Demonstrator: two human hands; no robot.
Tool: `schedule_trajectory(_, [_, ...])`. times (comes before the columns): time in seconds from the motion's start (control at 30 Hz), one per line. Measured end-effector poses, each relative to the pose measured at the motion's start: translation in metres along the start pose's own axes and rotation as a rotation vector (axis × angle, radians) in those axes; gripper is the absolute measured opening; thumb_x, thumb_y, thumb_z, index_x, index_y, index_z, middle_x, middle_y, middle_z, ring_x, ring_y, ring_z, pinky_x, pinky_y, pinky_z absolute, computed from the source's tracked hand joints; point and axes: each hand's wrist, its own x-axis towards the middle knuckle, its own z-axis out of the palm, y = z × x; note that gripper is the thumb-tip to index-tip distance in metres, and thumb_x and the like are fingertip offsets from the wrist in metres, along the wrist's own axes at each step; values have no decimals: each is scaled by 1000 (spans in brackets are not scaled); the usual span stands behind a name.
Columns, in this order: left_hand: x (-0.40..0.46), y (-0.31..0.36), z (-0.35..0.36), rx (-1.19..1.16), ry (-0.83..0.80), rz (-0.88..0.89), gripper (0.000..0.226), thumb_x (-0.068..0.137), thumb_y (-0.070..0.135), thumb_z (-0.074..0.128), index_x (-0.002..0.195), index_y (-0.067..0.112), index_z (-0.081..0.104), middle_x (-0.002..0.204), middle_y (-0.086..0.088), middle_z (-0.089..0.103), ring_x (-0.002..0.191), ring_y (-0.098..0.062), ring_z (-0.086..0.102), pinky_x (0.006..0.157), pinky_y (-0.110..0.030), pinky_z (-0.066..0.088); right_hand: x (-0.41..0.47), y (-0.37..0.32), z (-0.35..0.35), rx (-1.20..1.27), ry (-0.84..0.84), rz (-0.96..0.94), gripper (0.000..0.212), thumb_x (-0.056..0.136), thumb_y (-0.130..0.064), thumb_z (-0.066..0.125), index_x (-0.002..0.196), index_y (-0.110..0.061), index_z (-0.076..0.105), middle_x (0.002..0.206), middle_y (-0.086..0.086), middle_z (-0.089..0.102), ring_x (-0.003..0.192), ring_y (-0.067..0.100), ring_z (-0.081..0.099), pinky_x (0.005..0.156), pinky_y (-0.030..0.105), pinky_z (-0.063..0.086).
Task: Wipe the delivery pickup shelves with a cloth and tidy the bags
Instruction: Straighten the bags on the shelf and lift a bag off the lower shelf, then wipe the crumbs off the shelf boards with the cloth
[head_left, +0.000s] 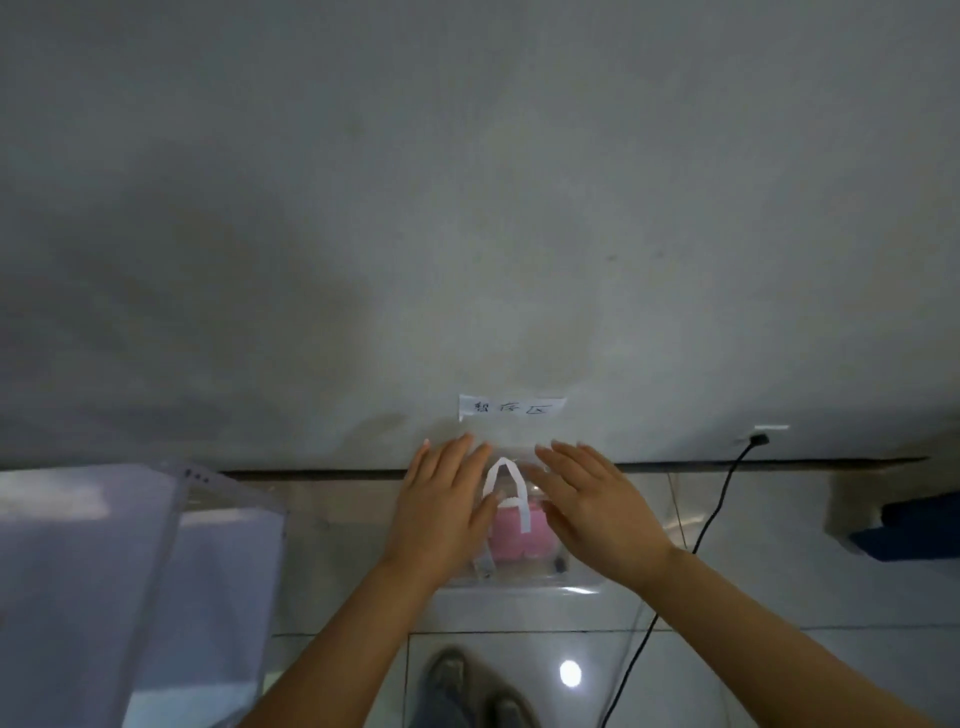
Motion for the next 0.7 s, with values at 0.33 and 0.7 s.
schedule_trajectory(0.33, [-126,11,-133,115,116,-117,48,87,39,45,123,11,58,125,-9,60,112,-26,57,99,-44,46,8,-117,-61,118,79,-364,38,90,-22,47,125,-13,60,127,13,61,117,33,58,101,48,45])
schedule_trajectory(0.7, [-336,-21,-196,106,152,-317,47,89,37,58,131,14,54,132,-4,56,122,-19,50,107,-41,38,3,-319,-52,318,111,-722,36,99,-22,40,128,-11,56,128,15,59,115,32,57,98,48,46])
